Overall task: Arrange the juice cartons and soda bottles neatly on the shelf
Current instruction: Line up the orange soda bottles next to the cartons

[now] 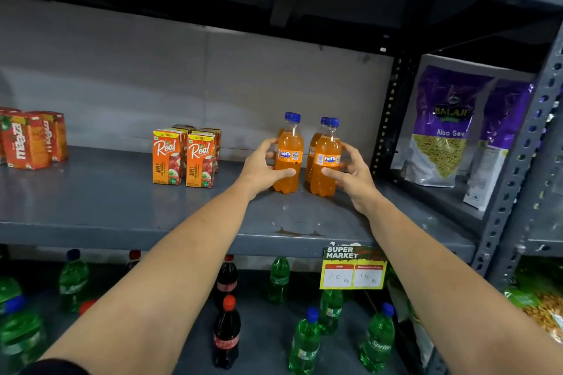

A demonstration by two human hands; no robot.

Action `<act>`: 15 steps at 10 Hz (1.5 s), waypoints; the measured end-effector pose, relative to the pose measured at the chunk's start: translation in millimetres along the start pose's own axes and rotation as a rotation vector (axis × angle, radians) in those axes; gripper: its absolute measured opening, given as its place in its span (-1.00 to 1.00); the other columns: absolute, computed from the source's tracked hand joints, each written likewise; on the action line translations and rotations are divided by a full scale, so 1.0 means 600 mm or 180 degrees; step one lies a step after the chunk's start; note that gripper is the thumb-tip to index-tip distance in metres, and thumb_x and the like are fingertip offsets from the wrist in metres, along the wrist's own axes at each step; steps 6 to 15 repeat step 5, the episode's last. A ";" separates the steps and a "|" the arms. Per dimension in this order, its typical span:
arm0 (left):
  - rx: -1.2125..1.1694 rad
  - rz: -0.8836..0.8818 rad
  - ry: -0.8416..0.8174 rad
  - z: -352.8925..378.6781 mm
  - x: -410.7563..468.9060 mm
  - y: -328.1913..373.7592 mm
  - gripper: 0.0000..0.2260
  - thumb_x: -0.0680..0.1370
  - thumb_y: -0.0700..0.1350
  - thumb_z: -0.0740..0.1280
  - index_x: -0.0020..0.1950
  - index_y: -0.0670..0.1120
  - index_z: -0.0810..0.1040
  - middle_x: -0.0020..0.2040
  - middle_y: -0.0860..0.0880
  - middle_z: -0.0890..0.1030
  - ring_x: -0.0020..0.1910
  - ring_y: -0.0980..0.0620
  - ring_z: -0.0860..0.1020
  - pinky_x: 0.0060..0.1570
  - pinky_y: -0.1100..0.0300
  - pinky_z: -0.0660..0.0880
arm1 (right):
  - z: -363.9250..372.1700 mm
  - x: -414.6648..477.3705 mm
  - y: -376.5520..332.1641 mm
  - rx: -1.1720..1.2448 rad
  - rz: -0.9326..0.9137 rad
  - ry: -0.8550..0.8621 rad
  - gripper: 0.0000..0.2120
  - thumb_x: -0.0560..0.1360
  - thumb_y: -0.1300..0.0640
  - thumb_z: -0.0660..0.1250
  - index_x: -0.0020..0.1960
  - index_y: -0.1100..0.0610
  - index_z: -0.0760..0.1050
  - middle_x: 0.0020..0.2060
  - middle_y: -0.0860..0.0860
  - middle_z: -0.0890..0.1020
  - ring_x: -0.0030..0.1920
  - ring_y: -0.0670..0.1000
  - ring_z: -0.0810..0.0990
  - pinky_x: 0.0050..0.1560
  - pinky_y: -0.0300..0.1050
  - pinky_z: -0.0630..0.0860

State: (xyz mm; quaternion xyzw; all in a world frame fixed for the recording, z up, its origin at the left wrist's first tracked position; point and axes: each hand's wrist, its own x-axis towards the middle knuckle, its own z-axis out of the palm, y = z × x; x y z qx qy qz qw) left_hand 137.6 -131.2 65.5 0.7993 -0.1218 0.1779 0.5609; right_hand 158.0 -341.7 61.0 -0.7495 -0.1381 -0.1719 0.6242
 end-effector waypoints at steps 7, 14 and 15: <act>0.0061 0.0114 -0.0040 0.005 -0.002 0.002 -0.29 0.39 -0.13 0.51 0.45 0.01 0.22 0.39 -0.13 0.42 0.31 -0.15 0.45 0.24 -0.14 0.46 | 0.004 -0.005 0.001 -0.0313 -0.0185 0.0034 -0.31 0.42 0.11 0.45 0.43 -0.08 0.18 0.38 0.05 0.37 0.32 0.08 0.39 0.16 0.03 0.48; 0.0061 0.0114 -0.0040 0.005 -0.002 0.002 -0.29 0.39 -0.13 0.51 0.45 0.01 0.22 0.39 -0.13 0.42 0.31 -0.15 0.45 0.24 -0.14 0.46 | 0.004 -0.005 0.001 -0.0313 -0.0185 0.0034 -0.31 0.42 0.11 0.45 0.43 -0.08 0.18 0.38 0.05 0.37 0.32 0.08 0.39 0.16 0.03 0.48; 0.0061 0.0114 -0.0040 0.005 -0.002 0.002 -0.29 0.39 -0.13 0.51 0.45 0.01 0.22 0.39 -0.13 0.42 0.31 -0.15 0.45 0.24 -0.14 0.46 | 0.004 -0.005 0.001 -0.0313 -0.0185 0.0034 -0.31 0.42 0.11 0.45 0.43 -0.08 0.18 0.38 0.05 0.37 0.32 0.08 0.39 0.16 0.03 0.48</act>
